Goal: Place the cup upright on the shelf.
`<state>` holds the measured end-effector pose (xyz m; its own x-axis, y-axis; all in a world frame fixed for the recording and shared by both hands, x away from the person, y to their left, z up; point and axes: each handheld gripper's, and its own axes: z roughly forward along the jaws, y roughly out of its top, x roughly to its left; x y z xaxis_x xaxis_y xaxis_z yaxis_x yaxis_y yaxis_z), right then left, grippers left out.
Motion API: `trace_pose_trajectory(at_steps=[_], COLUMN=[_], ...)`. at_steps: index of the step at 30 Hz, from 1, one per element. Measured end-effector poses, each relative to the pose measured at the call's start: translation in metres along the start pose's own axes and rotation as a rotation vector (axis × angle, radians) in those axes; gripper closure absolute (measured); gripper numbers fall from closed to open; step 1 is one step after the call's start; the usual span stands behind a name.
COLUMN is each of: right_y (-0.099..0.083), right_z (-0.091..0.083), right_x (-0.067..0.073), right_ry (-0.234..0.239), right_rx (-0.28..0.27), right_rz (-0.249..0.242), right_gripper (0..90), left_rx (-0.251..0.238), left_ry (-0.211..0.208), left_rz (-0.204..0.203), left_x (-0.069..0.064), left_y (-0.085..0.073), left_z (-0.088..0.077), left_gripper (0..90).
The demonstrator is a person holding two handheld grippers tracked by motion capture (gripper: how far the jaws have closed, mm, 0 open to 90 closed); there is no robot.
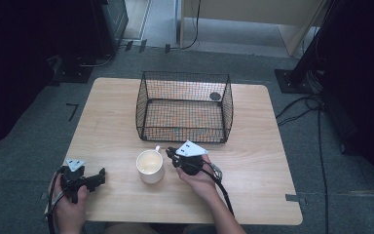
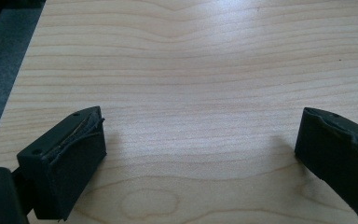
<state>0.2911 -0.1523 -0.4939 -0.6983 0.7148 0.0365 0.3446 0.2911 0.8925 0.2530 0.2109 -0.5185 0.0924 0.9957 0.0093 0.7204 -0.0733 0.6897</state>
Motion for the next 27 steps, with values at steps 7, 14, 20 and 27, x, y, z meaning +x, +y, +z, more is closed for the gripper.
trace_pose_trajectory(at_steps=[7,14,20,27], right_y=[0.001,0.009,0.008,-0.008], right_z=[0.009,0.036,0.036,0.007], right_x=[-0.005,0.001,0.002,0.001], right_ry=[0.066,0.100,0.048,-0.051], right_rx=[-0.002,-0.017,-0.019,-0.036], right_rz=[0.031,0.052,0.045,0.066], right_gripper=[72.1,72.3,84.4,86.0], left_rx=[0.000,0.000,0.000,0.000], left_ry=[0.000,0.000,0.000,0.000], left_rz=[0.000,0.000,0.000,0.000], left_x=[0.000,0.000,0.000,0.000], left_y=[0.000,0.000,0.000,0.000], left_z=[0.000,0.000,0.000,0.000], left_gripper=[1.9,1.9,1.9,1.9])
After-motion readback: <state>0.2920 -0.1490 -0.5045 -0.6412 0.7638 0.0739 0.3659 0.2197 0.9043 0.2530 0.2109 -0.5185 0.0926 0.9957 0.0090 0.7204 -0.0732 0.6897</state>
